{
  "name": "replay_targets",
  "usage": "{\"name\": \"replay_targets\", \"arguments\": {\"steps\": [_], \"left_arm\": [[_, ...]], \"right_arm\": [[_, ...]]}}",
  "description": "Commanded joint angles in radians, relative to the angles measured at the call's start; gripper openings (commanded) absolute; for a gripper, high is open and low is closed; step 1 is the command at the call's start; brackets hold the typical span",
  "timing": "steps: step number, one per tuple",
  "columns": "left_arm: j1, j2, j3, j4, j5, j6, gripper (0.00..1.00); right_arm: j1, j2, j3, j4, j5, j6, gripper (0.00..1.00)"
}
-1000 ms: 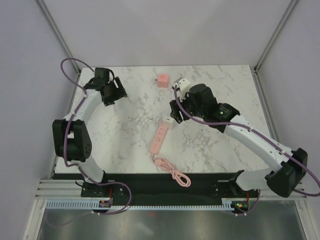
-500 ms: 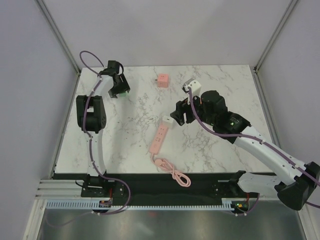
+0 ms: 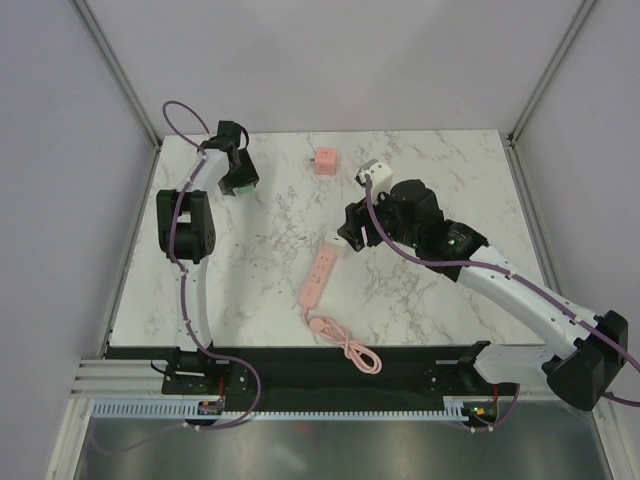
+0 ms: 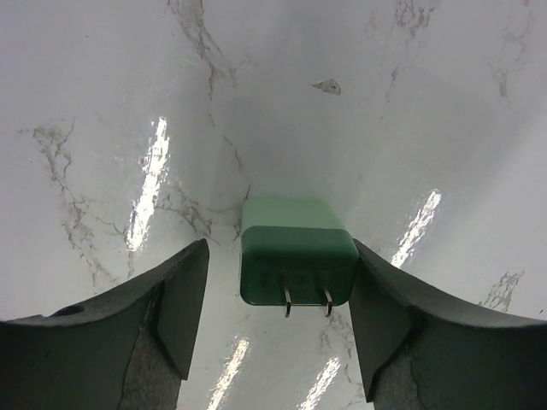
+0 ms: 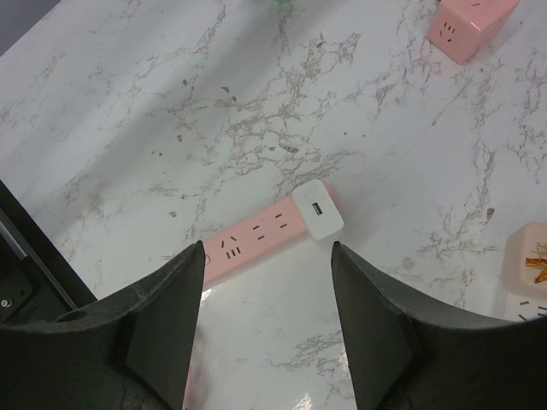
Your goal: Insert the plug
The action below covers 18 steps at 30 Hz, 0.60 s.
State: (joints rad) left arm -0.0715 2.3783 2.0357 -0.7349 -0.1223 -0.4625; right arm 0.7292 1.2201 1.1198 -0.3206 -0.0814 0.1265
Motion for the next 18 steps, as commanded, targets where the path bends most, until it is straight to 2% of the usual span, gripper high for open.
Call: {"name": "replay_targets", "arguments": {"steps": [1,10,15,16,17,18], "left_arm": [[0.001,0.012,0.041,-0.011,-0.034,0.048,0.71],[0.001,0.005,0.057,-0.012,-0.031,0.071,0.68],[0.001,0.004,0.058,-0.012,-0.016,0.077,0.63],[0.001,0.001,0.057,-0.012,-0.01,0.079,0.6],[0.001,0.001,0.054,-0.011,-0.005,0.079,0.48],[0.001,0.001,0.052,-0.012,0.001,0.079,0.43]], "right_arm": [[0.003,0.001,0.018,0.04,0.003,-0.005,0.68],[0.003,0.012,0.018,0.04,-0.02,0.007,0.67],[0.003,0.016,0.017,0.04,-0.021,0.005,0.67],[0.003,0.021,0.017,0.04,-0.021,0.004,0.67],[0.003,0.022,0.018,0.04,-0.024,0.004,0.67],[0.003,0.024,0.02,0.04,-0.026,0.004,0.67]]}}
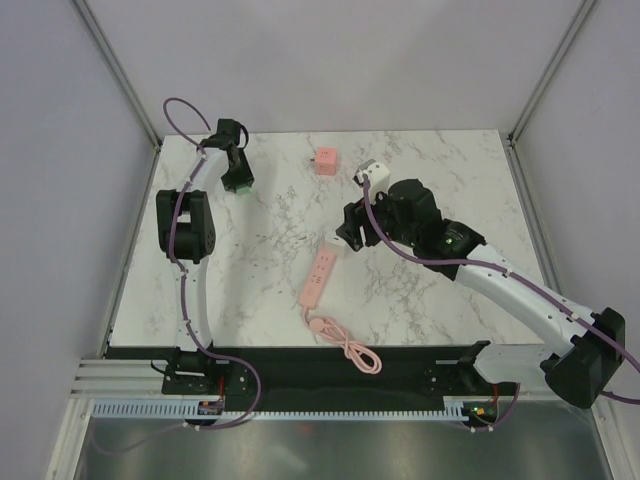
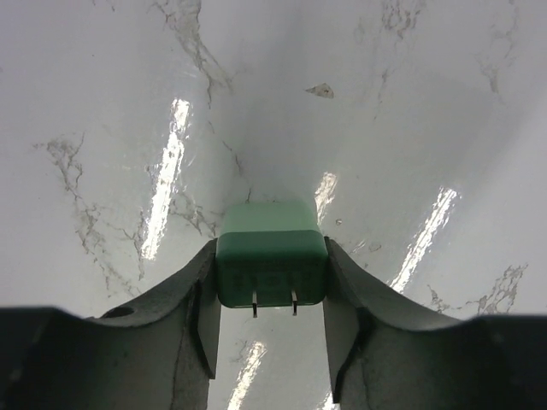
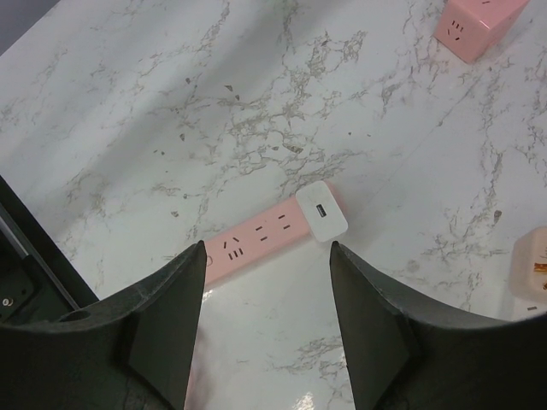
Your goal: Insert the plug
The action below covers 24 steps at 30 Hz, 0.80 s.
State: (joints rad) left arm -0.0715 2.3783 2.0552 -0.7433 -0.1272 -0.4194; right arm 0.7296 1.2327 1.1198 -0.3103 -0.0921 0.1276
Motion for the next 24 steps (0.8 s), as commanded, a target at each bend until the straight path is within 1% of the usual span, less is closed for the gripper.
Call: {"name": "replay_targets", "arguments": {"steps": [1,2,4,5,7,8,11,12,13,14,15,16,17,18,19,20,21,22,23,24], "left_arm": [[0.001,-0.004,0.031,-0.004,0.009,0.036,0.39],[0.001,-0.004,0.028,-0.005,0.009,0.036,0.29],[0.001,-0.016,0.026,-0.016,0.023,0.031,0.18],[0.001,-0.037,0.02,-0.019,0.034,0.022,0.1],[0.001,-0.073,0.008,-0.019,0.092,0.007,0.02],[0.001,-0.115,-0.01,-0.019,0.116,-0.005,0.02],[0.001,-0.184,-0.047,-0.007,0.305,-0.077,0.02],[0.001,-0.226,-0.056,0.002,0.43,-0.116,0.02],[-0.001,-0.253,-0.072,0.03,0.495,-0.137,0.02],[-0.001,-0.281,-0.117,0.062,0.556,-0.16,0.02],[-0.002,-0.344,-0.15,0.093,0.663,-0.214,0.02],[-0.004,-0.378,-0.185,0.126,0.714,-0.243,0.02],[-0.005,-0.408,-0.264,0.216,0.762,-0.298,0.02],[-0.005,-0.479,-0.305,0.258,0.852,-0.33,0.02],[-0.008,-0.51,-0.401,0.318,0.901,-0.369,0.02],[-0.008,-0.545,-0.453,0.452,0.957,-0.471,0.02],[-0.01,-0.577,-0.513,0.548,1.054,-0.534,0.02],[-0.014,-0.637,-0.626,0.717,1.124,-0.665,0.02],[-0.017,-0.662,-0.676,0.804,1.124,-0.72,0.02],[-0.022,-0.683,-0.716,0.859,1.164,-0.764,0.02]], "right_arm": [[0.001,0.016,0.018,0.03,-0.015,0.003,0.67],[0.002,0.017,0.02,0.031,-0.018,0.003,0.66],[0.002,0.022,0.017,0.03,-0.02,0.0,0.66],[0.001,0.024,0.015,0.03,-0.017,-0.002,0.66],[0.002,0.025,0.011,0.046,-0.005,-0.005,0.66],[0.002,0.024,-0.001,0.059,-0.001,-0.003,0.66],[0.001,0.013,-0.021,0.128,-0.02,-0.005,0.67],[0.002,0.011,-0.021,0.143,-0.032,-0.012,0.68],[0.002,0.011,-0.021,0.17,-0.044,-0.019,0.68],[0.002,0.011,-0.026,0.184,-0.063,-0.025,0.69],[0.002,0.013,-0.025,0.203,-0.069,-0.037,0.7],[0.001,0.014,-0.023,0.208,-0.073,-0.045,0.7],[0.002,0.014,-0.022,0.215,-0.081,-0.055,0.7],[0.001,0.008,-0.025,0.236,-0.086,-0.075,0.7],[-0.002,0.004,-0.031,0.253,-0.089,-0.088,0.7],[-0.006,-0.002,-0.046,0.273,-0.109,-0.098,0.71],[-0.007,-0.016,-0.055,0.304,-0.126,-0.112,0.7],[-0.019,-0.022,-0.072,0.339,-0.17,-0.147,0.71],[-0.025,-0.027,-0.081,0.362,-0.17,-0.158,0.71],[-0.032,-0.033,-0.089,0.402,-0.213,-0.172,0.71]]}}
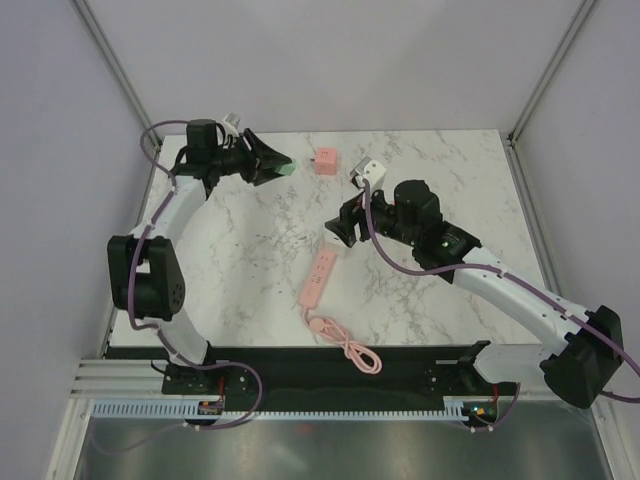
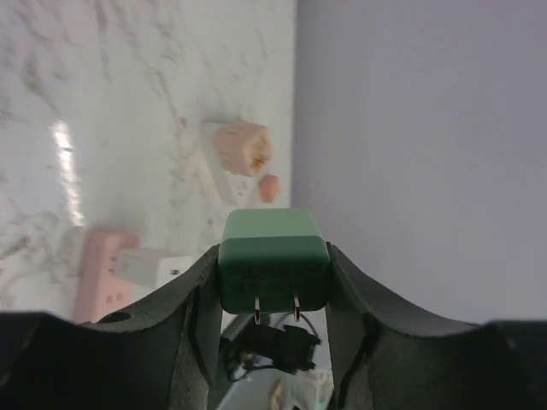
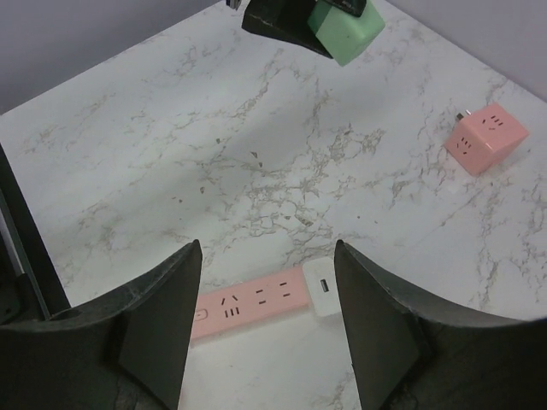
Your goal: Insert the plug
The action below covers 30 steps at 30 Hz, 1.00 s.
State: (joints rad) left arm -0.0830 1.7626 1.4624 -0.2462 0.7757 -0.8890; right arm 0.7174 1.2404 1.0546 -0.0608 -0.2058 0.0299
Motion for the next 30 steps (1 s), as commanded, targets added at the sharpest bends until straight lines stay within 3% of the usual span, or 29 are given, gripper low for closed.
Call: {"name": "replay_targets", "arguments": {"steps": [1,7,10,16,30], "left_arm": [[-0.021,-0.109,-0.176,0.398,0.276,-0.326,0.02],[-0.089,-0.222,-0.304,0.582,0.373,-0.459,0.02],[-0.115,-0.282,-0.361,0.674,0.399,-0.525,0.02],[-0.179,-0.339,-0.438,0.938,0.416,-0.735,0.02],[-0.258,-0.341,-0.465,1.098,0.338,-0.901,0.02]], "right_arm": [[-0.032,-0.042,-0.03,0.17,-0.125,-0.097,0.71],[-0.134,-0.053,-0.084,0.357,-0.412,-0.059,0.7],[-0.145,-0.076,-0.105,0.433,-0.477,-0.031,0.7],[-0.147,-0.102,-0.128,0.53,-0.477,-0.007,0.69],[-0.128,-0.076,-0.114,0.613,-0.465,0.027,0.62]]}}
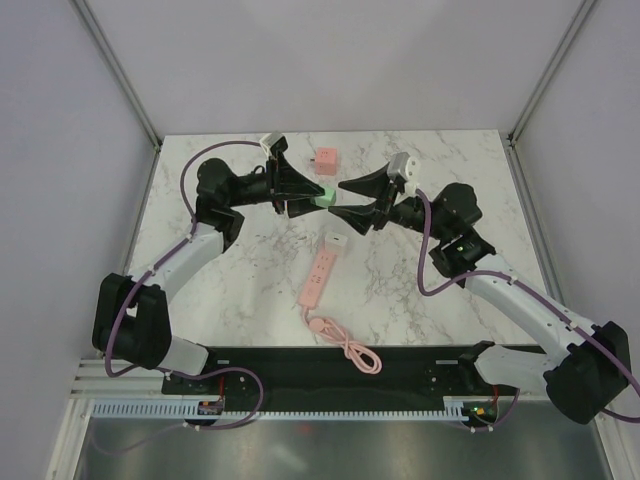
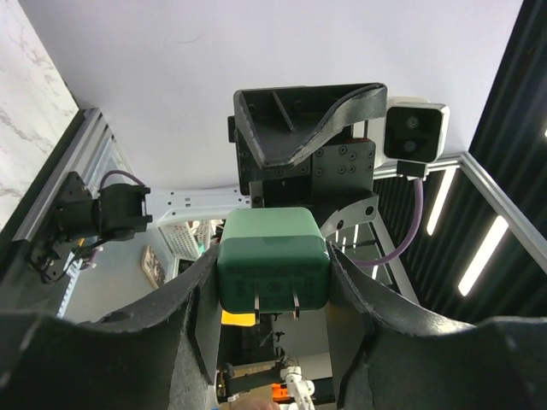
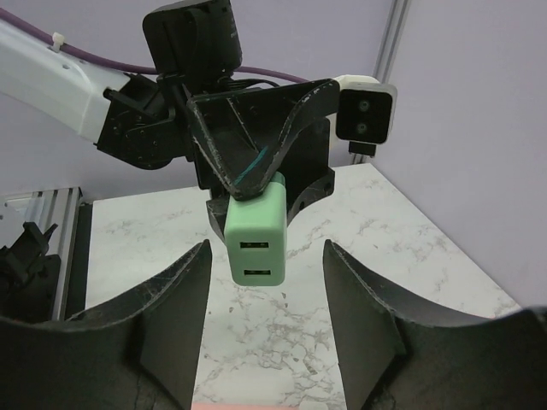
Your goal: Insert the plug
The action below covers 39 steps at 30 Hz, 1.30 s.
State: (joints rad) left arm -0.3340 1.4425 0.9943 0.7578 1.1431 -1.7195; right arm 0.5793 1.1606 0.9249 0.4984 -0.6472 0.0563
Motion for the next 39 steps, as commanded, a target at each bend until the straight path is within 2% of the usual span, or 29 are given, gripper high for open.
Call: {"name": "replay_targets", "arguments": {"steps": [1,9,12,13,15,16,18,19,21,26,27,29,30,31,32,33,34,36,37,39], "left_arm": [[-0.013,-0.021,0.003,0.097,-0.032,-0.081,0.02],[-0.045,-0.034,-0.008,0.107,-0.082,-0.104,0.02],[-0.053,-0.039,-0.019,0.124,-0.092,-0.121,0.02],[-0.053,-0.04,-0.019,0.127,-0.094,-0.123,0.04],[-0.051,-0.045,-0.028,0.129,-0.101,-0.121,0.22],[-0.05,-0.05,-0.026,0.1,-0.1,-0.085,0.47],[-0.043,-0.056,-0.01,0.008,-0.094,-0.014,0.7],[-0.039,-0.062,-0.006,-0.038,-0.094,0.062,0.74],[-0.013,-0.067,-0.009,-0.155,-0.095,0.122,0.8],[0.087,-0.105,-0.037,-0.423,-0.127,0.363,0.84],[0.134,-0.111,-0.037,-0.554,-0.14,0.462,0.84],[0.208,-0.123,-0.005,-0.715,-0.186,0.587,0.84],[0.229,-0.125,0.01,-0.867,-0.209,0.717,0.84],[0.249,-0.126,0.027,-0.95,-0.271,0.785,0.84],[0.282,-0.128,0.067,-1.024,-0.317,0.855,0.84],[0.289,-0.134,0.087,-1.166,-0.374,0.985,0.85],[0.294,-0.14,0.105,-1.222,-0.499,1.045,0.85],[0.294,-0.174,0.132,-1.304,-0.622,1.159,0.87],[0.294,-0.191,0.127,-1.339,-0.72,1.176,0.88],[0.293,-0.246,0.081,-1.338,-0.776,1.175,0.92]], "right_arm": [[0.014,0.004,0.015,0.054,-0.014,-0.001,0.61],[0.054,0.01,0.015,0.081,0.046,-0.015,0.48],[0.065,0.013,0.02,0.08,0.073,-0.03,0.15],[0.067,0.01,0.014,0.081,0.086,-0.035,0.0],[0.067,-0.002,0.011,0.068,0.122,-0.041,0.0],[0.067,-0.006,0.017,0.03,0.133,-0.049,0.0],[0.067,-0.006,0.05,-0.029,0.167,-0.074,0.0],[0.067,-0.001,0.067,-0.07,0.181,-0.094,0.0],[0.067,0.01,0.104,-0.214,0.208,-0.128,0.0],[0.05,0.074,0.235,-0.554,0.242,-0.213,0.0],[0.042,0.089,0.285,-0.611,0.238,-0.226,0.0],[0.042,0.158,0.36,-0.824,0.241,-0.277,0.0],[0.042,0.187,0.435,-0.892,0.247,-0.286,0.0],[0.042,0.242,0.469,-1.01,0.27,-0.294,0.0],[0.042,0.267,0.5,-1.056,0.282,-0.297,0.0],[0.044,0.292,0.544,-1.098,0.297,-0.299,0.0],[0.044,0.33,0.561,-1.159,0.326,-0.299,0.0],[0.048,0.361,0.589,-1.198,0.349,-0.305,0.0],[0.053,0.387,0.594,-1.227,0.357,-0.311,0.0],[0.07,0.412,0.614,-1.245,0.386,-0.322,0.0]]}}
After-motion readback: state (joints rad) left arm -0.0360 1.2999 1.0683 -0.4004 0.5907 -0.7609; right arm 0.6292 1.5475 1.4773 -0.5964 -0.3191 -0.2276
